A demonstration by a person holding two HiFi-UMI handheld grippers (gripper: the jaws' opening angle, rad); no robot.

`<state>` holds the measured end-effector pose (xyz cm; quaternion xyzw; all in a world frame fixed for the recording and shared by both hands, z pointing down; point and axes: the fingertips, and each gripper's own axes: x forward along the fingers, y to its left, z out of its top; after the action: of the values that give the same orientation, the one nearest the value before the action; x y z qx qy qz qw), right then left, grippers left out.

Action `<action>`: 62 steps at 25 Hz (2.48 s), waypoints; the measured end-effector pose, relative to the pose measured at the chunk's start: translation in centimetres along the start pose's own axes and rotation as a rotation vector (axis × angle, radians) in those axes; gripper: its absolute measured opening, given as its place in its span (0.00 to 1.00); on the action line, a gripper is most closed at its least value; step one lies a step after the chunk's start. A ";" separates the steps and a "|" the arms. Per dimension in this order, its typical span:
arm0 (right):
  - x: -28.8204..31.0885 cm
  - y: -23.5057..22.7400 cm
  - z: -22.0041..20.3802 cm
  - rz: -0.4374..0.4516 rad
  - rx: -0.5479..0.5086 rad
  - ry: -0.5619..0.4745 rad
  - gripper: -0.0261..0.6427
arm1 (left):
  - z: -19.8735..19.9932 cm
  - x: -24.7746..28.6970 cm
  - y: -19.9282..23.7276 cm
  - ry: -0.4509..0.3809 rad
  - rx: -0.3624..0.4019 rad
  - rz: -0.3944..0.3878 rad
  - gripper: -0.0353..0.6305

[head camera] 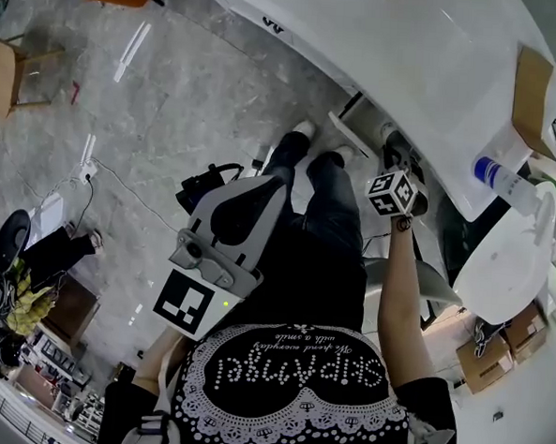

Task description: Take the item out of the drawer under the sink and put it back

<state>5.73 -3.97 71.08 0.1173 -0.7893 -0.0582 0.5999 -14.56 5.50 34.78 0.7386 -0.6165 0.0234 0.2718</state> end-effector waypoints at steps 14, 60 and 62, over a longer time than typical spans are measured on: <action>2.7 -0.6 -1.1 0.049 0.022 0.027 0.08 | -1.8 -1.2 -0.5 0.007 -0.047 0.084 0.06; 5.2 -2.5 0.7 0.032 0.108 0.038 0.09 | -1.1 -1.2 2.2 0.019 -0.056 0.105 0.06; 5.0 -2.6 0.8 0.026 0.117 0.035 0.11 | -0.8 -1.0 2.4 0.014 -0.051 0.095 0.06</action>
<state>3.99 -7.79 74.93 0.1429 -0.7821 -0.0019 0.6066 -16.74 6.54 35.97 0.7011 -0.6494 0.0257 0.2934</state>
